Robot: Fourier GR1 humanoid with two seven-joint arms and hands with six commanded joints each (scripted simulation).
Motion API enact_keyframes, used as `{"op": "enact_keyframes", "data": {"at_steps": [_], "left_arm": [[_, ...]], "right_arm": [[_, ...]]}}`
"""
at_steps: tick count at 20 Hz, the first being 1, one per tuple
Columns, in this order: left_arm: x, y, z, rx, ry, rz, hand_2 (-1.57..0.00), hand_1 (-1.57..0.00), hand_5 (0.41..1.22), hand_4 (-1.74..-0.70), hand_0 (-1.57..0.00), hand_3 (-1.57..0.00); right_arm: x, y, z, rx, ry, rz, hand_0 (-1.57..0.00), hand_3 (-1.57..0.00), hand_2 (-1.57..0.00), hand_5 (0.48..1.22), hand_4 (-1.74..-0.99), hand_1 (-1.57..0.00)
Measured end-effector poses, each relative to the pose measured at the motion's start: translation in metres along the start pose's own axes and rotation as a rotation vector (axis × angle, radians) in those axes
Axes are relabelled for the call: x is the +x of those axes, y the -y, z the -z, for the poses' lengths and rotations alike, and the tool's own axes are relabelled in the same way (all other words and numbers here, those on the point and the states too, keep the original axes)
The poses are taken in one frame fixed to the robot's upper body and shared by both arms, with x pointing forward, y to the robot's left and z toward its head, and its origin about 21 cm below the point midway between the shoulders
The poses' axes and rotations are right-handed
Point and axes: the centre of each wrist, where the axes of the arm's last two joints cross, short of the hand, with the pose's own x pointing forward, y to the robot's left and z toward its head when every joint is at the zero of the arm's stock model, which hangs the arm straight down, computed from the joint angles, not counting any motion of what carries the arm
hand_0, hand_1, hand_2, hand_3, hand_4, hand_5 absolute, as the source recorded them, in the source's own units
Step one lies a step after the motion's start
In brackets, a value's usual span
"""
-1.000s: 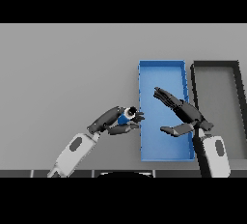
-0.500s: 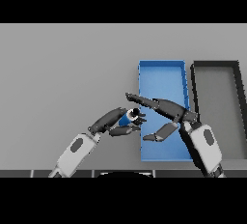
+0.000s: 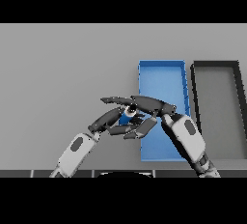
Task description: Pick up the blue pipe and place it into the blue bin.
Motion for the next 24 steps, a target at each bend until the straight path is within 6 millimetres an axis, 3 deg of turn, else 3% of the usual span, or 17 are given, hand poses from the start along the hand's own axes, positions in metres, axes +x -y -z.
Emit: {"op": "enact_keyframes", "data": {"at_steps": [1, 2, 4, 5, 6, 7, 9, 11, 16, 17, 18, 21, 23, 24], "left_arm": [[0.000, 0.000, 0.001, -0.002, 0.000, 0.005, -1.57, -1.57, 1.221, -1.60, -1.57, -1.19], [0.003, -0.003, 0.004, 0.008, -0.026, 0.055, -1.57, -1.53, 1.221, -1.63, -1.57, -1.12], [0.006, -0.003, -0.001, -0.007, -0.078, 0.098, -1.57, -1.54, 1.221, -1.67, -1.57, -1.21], [0.007, -0.004, 0.000, -0.005, -0.064, 0.111, -1.57, -1.55, 1.221, -1.68, -1.57, -1.28], [0.007, 0.000, 0.002, -0.001, -0.048, 0.087, -1.57, -1.55, 1.221, -1.69, -1.57, -1.34], [0.006, 0.001, 0.001, -0.003, -0.017, 0.056, -1.57, -1.56, 1.221, -1.70, -1.57, -1.39], [0.003, -0.001, 0.001, -0.003, 0.044, 0.019, -1.57, -1.56, 1.221, -1.72, -1.57, -1.45], [0.003, 0.001, 0.002, 0.001, 0.048, 0.004, -1.57, -1.57, 1.221, -1.72, -1.57, -1.50], [0.005, -0.003, 0.002, -0.002, 0.029, 0.028, -1.57, -1.57, 1.221, -1.73, -1.57, -1.55], [0.005, -0.003, 0.002, 0.000, 0.036, 0.030, -1.57, -1.57, 1.221, -1.72, -1.57, -1.44], [0.006, -0.001, 0.001, -0.005, 0.037, 0.029, -1.46, -1.51, 1.221, -1.66, -1.57, -1.47], [0.008, -0.003, -0.001, -0.008, 0.025, 0.101, -0.76, -0.79, 1.221, -1.32, -0.84, -0.77], [0.007, -0.009, -0.001, -0.050, 0.040, 0.122, -0.49, -0.51, 1.221, -1.14, -0.53, -0.49], [0.005, -0.010, -0.001, -0.063, 0.054, 0.147, -0.39, -0.41, 1.150, -1.07, -0.43, -0.39]], "right_arm": [[0.003, 0.002, 0.006, 0.013, -0.009, -0.008, -0.26, -0.25, -0.31, 0.477, -1.348, -0.30], [0.003, -0.001, 0.012, 0.028, -0.006, -0.016, -0.47, -0.52, -0.49, 0.477, -1.365, -0.49], [0.005, 0.001, 0.017, 0.048, 0.005, -0.022, -0.87, -0.77, -0.88, 0.516, -1.486, -0.88], [0.006, 0.001, 0.023, 0.059, 0.042, -0.011, -1.01, -0.88, -1.02, 0.570, -1.527, -1.02], [0.005, 0.002, 0.025, 0.060, 0.050, 0.007, -1.12, -1.02, -1.13, 0.638, -1.498, -1.13], [0.006, 0.001, 0.029, 0.063, 0.050, 0.028, -1.21, -1.13, -1.22, 0.755, -1.474, -1.22], [0.002, -0.004, 0.030, 0.062, 0.064, 0.041, -1.34, -1.29, -1.34, 0.923, -1.445, -1.34], [0.004, -0.008, 0.026, 0.067, 0.068, 0.014, -1.42, -1.39, -1.43, 1.030, -1.435, -1.43], [0.004, -0.006, 0.024, 0.084, 0.080, -0.020, -1.52, -1.51, -1.52, 1.158, -1.470, -1.52], [0.004, -0.007, 0.024, 0.091, 0.081, -0.003, -1.53, -1.52, -1.53, 1.171, -1.475, -1.53], [0.005, -0.008, 0.021, 0.086, 0.081, 0.002, -1.54, -1.53, -1.54, 1.181, -1.478, -1.54], [0.007, -0.009, 0.024, 0.071, 0.071, -0.008, -1.56, -1.55, -1.56, 1.201, -1.484, -1.56], [0.010, -0.009, 0.026, 0.059, 0.066, -0.005, -1.56, -1.56, -1.56, 1.208, -1.486, -1.56], [0.010, -0.010, 0.024, 0.056, 0.065, -0.003, -1.56, -1.56, -1.56, 1.211, -1.487, -1.56]]}}
